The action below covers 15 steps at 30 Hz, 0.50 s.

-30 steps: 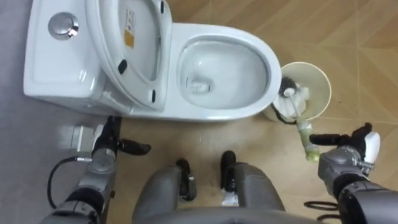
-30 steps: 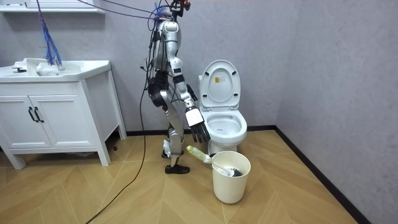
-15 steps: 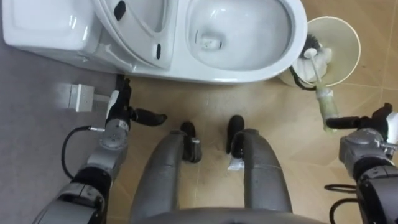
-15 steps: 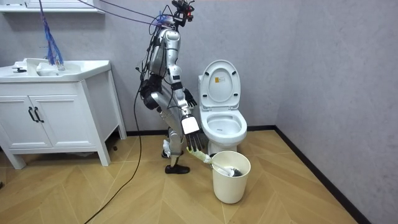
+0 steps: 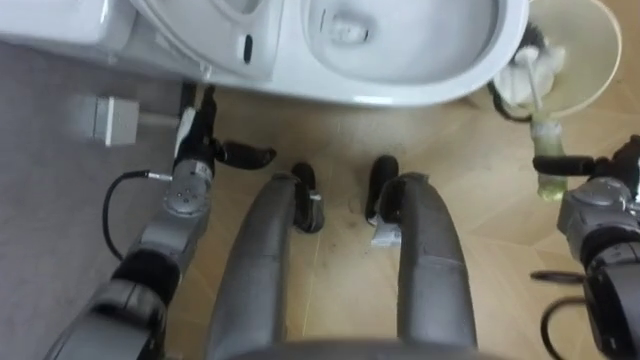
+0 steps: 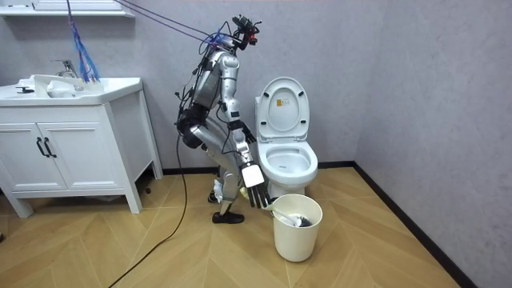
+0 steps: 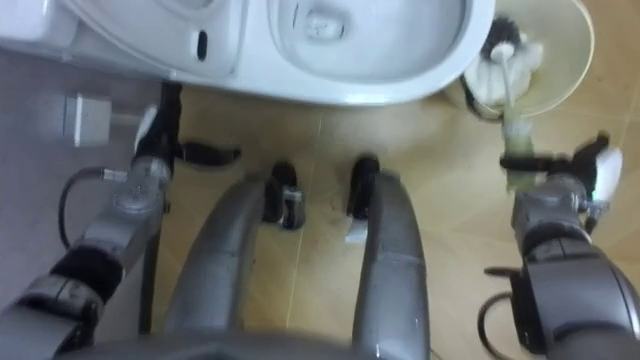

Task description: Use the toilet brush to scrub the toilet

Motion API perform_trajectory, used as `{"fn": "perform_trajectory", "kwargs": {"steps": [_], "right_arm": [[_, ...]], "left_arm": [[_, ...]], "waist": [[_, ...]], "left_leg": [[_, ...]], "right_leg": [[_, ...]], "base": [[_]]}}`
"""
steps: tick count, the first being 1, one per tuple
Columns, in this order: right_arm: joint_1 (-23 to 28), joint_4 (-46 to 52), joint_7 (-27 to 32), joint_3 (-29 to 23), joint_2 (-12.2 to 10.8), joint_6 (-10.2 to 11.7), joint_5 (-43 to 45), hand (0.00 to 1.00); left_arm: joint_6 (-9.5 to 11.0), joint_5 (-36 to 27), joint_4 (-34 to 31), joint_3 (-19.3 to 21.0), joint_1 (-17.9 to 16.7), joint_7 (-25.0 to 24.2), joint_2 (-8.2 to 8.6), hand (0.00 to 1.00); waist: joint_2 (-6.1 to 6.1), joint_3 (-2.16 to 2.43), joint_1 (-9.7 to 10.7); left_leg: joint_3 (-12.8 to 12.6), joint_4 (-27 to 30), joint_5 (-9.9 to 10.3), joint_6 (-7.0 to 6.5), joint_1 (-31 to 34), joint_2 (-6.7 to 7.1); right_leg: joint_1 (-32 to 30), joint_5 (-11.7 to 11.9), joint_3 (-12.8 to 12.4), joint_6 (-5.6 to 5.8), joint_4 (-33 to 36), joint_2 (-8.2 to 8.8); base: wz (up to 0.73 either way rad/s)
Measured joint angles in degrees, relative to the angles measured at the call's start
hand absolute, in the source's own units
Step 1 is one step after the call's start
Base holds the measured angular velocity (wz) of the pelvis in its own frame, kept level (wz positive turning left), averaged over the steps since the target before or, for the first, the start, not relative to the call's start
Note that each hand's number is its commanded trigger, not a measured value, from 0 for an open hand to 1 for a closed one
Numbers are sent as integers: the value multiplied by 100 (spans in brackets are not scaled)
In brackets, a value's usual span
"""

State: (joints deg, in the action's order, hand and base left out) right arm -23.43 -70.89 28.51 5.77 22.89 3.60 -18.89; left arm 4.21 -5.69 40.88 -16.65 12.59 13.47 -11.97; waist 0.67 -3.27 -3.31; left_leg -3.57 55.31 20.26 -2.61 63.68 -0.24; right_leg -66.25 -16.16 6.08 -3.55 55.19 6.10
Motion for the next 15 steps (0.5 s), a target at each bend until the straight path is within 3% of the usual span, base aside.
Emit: {"fn": "perform_trajectory", "kwargs": {"steps": [9,15], "right_arm": [[-17,259,-131,102,4,8,-243,0],[34,392,-162,202,33,6,-342,0]], "left_arm": [[-2,-9,-48,-48,-85,14,-7,0],[-7,-50,-190,-37,-348,1,-92,0]], "waist": [[0,3,-3],[0,3,-14]], "left_leg": [[25,322,53,27,264,24],[25,612,101,31,500,14]], "right_leg": [[-273,-96,24,-60,373,75],[-512,-154,11,-89,648,91]], "base": [[3],[1]]}}
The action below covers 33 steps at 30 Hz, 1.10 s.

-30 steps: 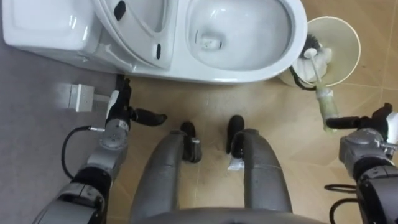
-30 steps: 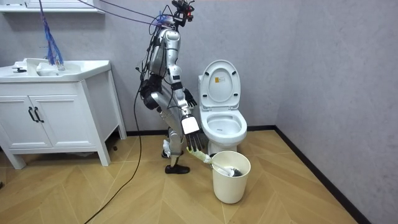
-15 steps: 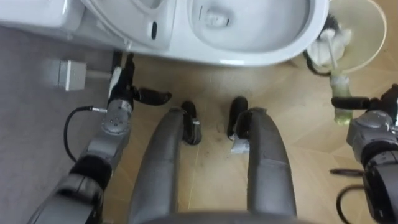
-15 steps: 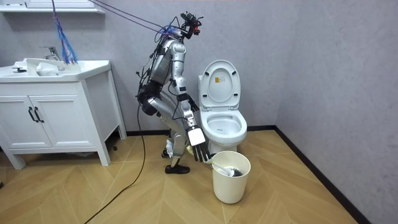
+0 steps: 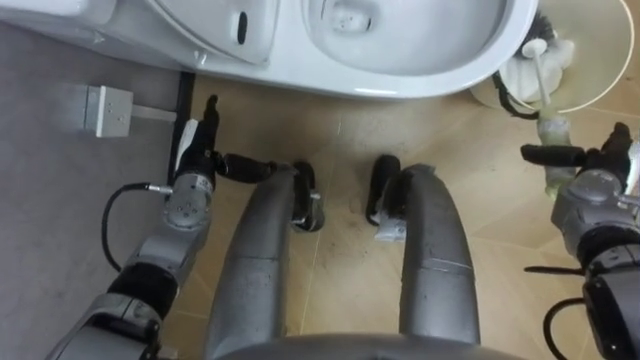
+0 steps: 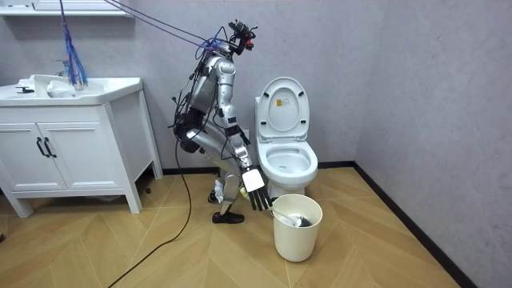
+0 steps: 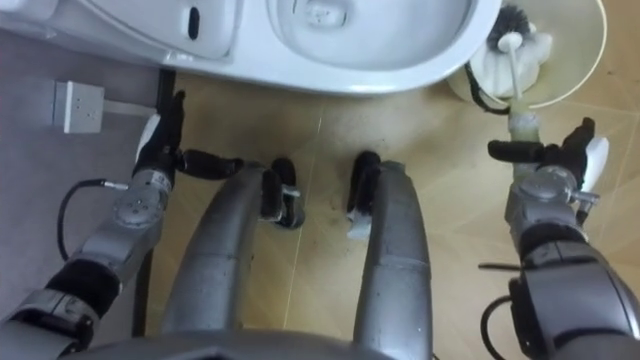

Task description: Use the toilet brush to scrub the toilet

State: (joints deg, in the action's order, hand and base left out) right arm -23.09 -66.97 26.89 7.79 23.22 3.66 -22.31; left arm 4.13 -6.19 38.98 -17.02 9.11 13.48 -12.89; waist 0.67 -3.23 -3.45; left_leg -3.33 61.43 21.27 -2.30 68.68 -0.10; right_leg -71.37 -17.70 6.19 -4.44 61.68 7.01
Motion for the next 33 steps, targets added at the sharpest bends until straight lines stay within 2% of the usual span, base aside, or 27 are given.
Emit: {"fn": "perform_trajectory", "kwargs": {"steps": [8,12,16,17,18,19,20,21,33], "right_arm": [[-7,31,-205,375,47,-3,-10,0],[-33,-89,-340,602,52,-3,-10,0],[-28,-213,-512,739,59,-1,-97,0],[-8,-233,-564,760,70,-2,-135,10],[9,-236,-596,799,85,-2,-157,52],[38,-236,-656,861,114,-2,-205,65],[66,-233,-703,900,145,-2,-222,98],[72,-233,-714,899,149,-2,-222,100],[141,-211,-832,896,294,-9,-547,100]], "left_arm": [[-10,0,-214,-5,-99,-23,-59,0],[-12,-112,-245,-20,-135,-24,-58,0],[-39,-324,-264,-23,-193,-31,-58,0],[-60,-348,-266,-24,-200,-33,-58,0],[-69,-352,-267,-28,-202,-33,-58,0],[-93,-390,-282,-55,-207,-30,-62,0],[-108,-454,-305,-105,-208,-25,-75,0],[-108,-460,-307,-117,-208,-24,-80,0],[-164,-556,-351,-137,-186,0,-84,0]], "waist": [[1,2,-29],[4,1,-31],[2,2,-76],[2,2,-113],[2,2,-129],[2,2,-156],[2,2,-176],[2,2,-179],[-9,7,-240]], "left_leg": [[23,485,172,48,153,-29],[18,638,195,37,200,2],[21,646,190,29,247,-2],[22,651,188,31,273,-3],[22,656,188,31,283,-2],[23,669,188,33,300,-2],[23,683,190,35,317,-1],[24,693,191,41,320,-1],[39,752,251,61,380,-5]], "right_leg": [[-137,-117,-13,-27,435,-2],[-191,-198,-13,23,623,68],[-219,-214,14,5,641,87],[-237,-212,31,4,643,88],[-244,-211,36,6,648,89],[-260,-214,44,3,662,94],[-277,-226,46,-6,683,100],[-281,-233,45,-11,694,100],[-323,-262,78,-61,722,81]], "base": [[0],[5],[5],[5],[4],[4],[4],[0],[0]]}}
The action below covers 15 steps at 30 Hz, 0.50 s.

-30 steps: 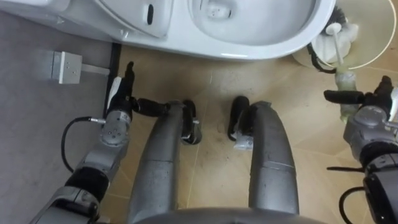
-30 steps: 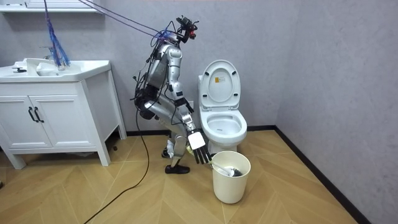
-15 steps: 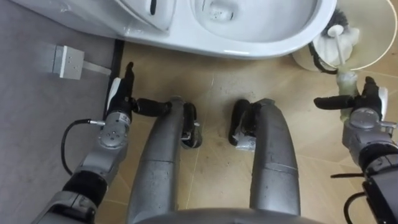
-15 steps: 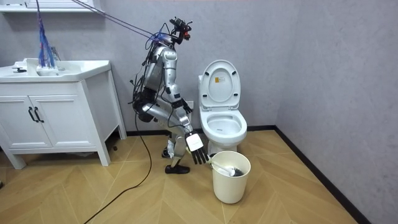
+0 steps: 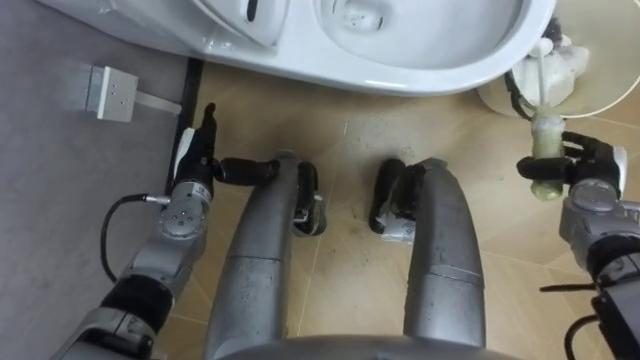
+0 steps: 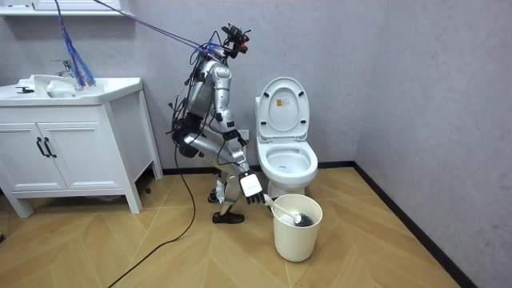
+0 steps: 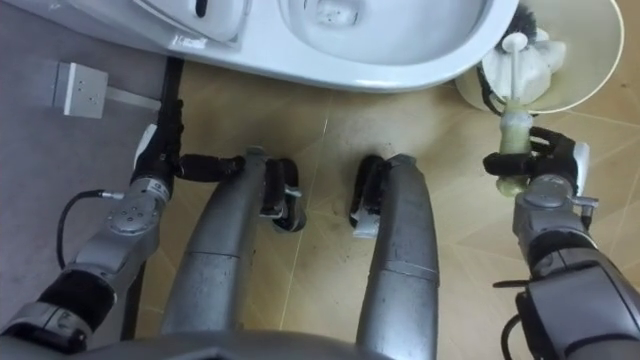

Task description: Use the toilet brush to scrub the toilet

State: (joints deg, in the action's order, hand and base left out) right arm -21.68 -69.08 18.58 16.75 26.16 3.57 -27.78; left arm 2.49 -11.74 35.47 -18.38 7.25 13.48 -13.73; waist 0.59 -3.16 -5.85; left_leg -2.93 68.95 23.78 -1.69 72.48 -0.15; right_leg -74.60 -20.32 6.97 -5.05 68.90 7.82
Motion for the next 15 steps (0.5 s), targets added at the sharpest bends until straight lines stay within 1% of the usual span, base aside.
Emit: {"fn": "perform_trajectory", "kwargs": {"steps": [6,13,15], "right_arm": [[56,-4,9,-2,34,0,-26,100],[60,27,160,-4,40,11,-26,100],[88,-2,196,-14,41,12,-26,100]], "left_arm": [[-15,-2,-64,-70,1,8,0,0],[-16,1,-63,-96,3,-8,-3,0],[-18,1,-63,-96,-8,-17,-1,0]], "waist": [[-7,3,-89],[-13,3,-90],[-36,7,-86]], "left_leg": [[5,0,9,9,1,1],[15,114,57,26,-2,3],[50,153,69,39,-2,-2]], "right_leg": [[-3,-6,7,-13,1,-7],[-2,-56,10,-42,121,2],[18,-66,36,-52,139,-7]], "base": [[0],[0],[0]]}}
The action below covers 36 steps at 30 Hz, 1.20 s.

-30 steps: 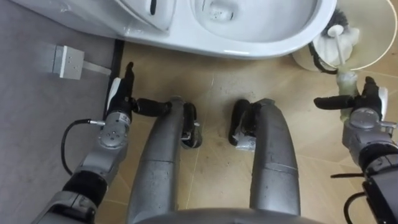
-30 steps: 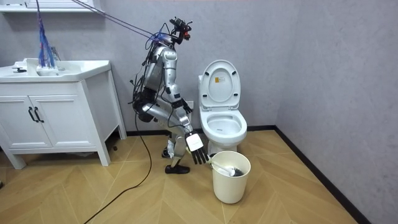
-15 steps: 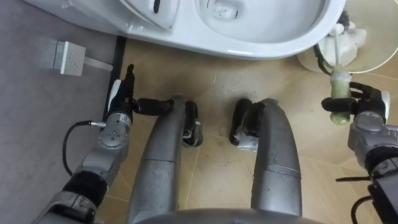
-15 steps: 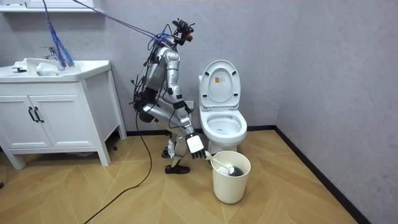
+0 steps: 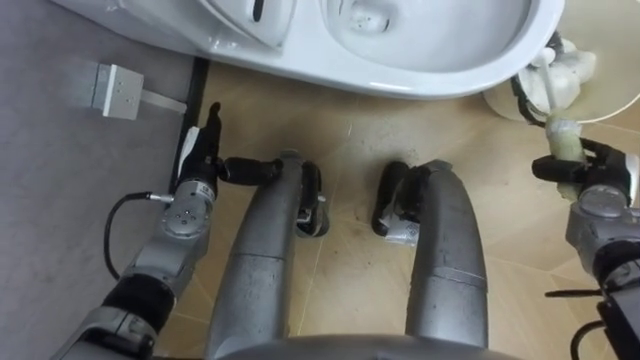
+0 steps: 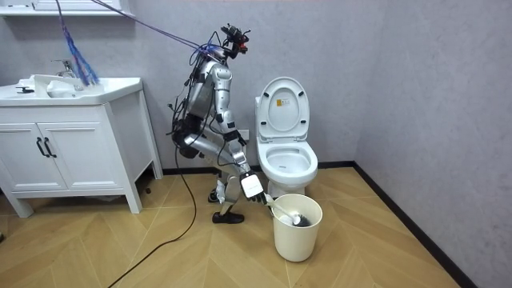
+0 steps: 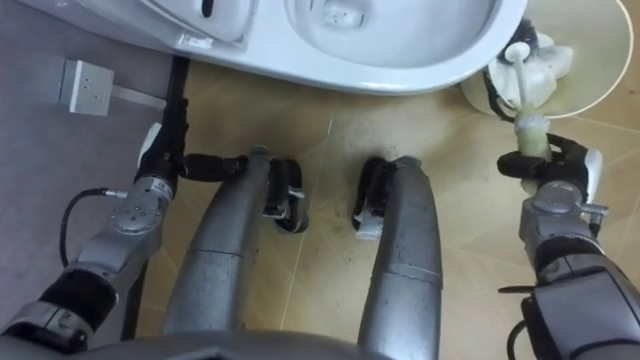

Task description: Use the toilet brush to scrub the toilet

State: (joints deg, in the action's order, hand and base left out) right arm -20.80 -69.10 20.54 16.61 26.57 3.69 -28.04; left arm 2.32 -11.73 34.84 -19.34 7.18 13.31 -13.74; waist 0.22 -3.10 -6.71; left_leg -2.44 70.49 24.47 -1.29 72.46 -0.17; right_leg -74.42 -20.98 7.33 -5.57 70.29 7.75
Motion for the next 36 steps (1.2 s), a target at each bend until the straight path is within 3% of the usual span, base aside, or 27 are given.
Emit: {"fn": "perform_trajectory", "kwargs": {"steps": [5,10,13,19,28,32,36], "right_arm": [[153,13,-1,2,0,15,-124,100],[277,-53,-21,1,-7,11,-166,100],[394,-105,-77,-6,-12,-2,-223,100],[525,-244,-234,-181,-93,-16,-562,100],[797,-312,-282,-346,-211,-84,-894,100],[864,-250,-124,-918,-424,-75,-887,100],[1135,108,78,-1036,-516,-59,-778,100]], "left_arm": [[-3,-61,-40,0,-126,-55,-3,0],[30,-125,-52,8,-336,-57,-43,0],[33,-137,-28,6,-454,-58,-44,0],[37,-104,-5,135,-781,-127,-88,0],[94,-101,449,194,-995,-148,-155,0],[180,-99,918,512,-1061,-162,-156,0],[214,-95,1004,799,-1322,-151,-154,0]], "waist": [[-85,50,-4],[-97,53,-3],[-95,58,18],[-83,73,15],[-58,96,28],[3,124,63],[19,147,69]], "left_leg": [[14,-2,7,2,-58,-6],[13,-187,-9,21,-368,-8],[18,-487,-83,30,-671,-21],[12,-1262,-245,47,-1418,-117],[-51,-2528,-496,8,-2785,-134],[-59,-2935,-524,0,-3351,-104],[-34,-3303,-563,-9,-3865,-83]], "right_leg": [[74,-4,18,0,-19,-4],[385,-22,41,34,-181,5],[700,24,85,57,-471,-10],[1470,302,121,49,-1343,-197],[2818,599,111,187,-2657,-378],[3362,604,132,219,-2999,-380],[3893,593,199,261,-3345,-370]], "base": [[0],[1],[3],[-9],[-8],[0],[8]]}}
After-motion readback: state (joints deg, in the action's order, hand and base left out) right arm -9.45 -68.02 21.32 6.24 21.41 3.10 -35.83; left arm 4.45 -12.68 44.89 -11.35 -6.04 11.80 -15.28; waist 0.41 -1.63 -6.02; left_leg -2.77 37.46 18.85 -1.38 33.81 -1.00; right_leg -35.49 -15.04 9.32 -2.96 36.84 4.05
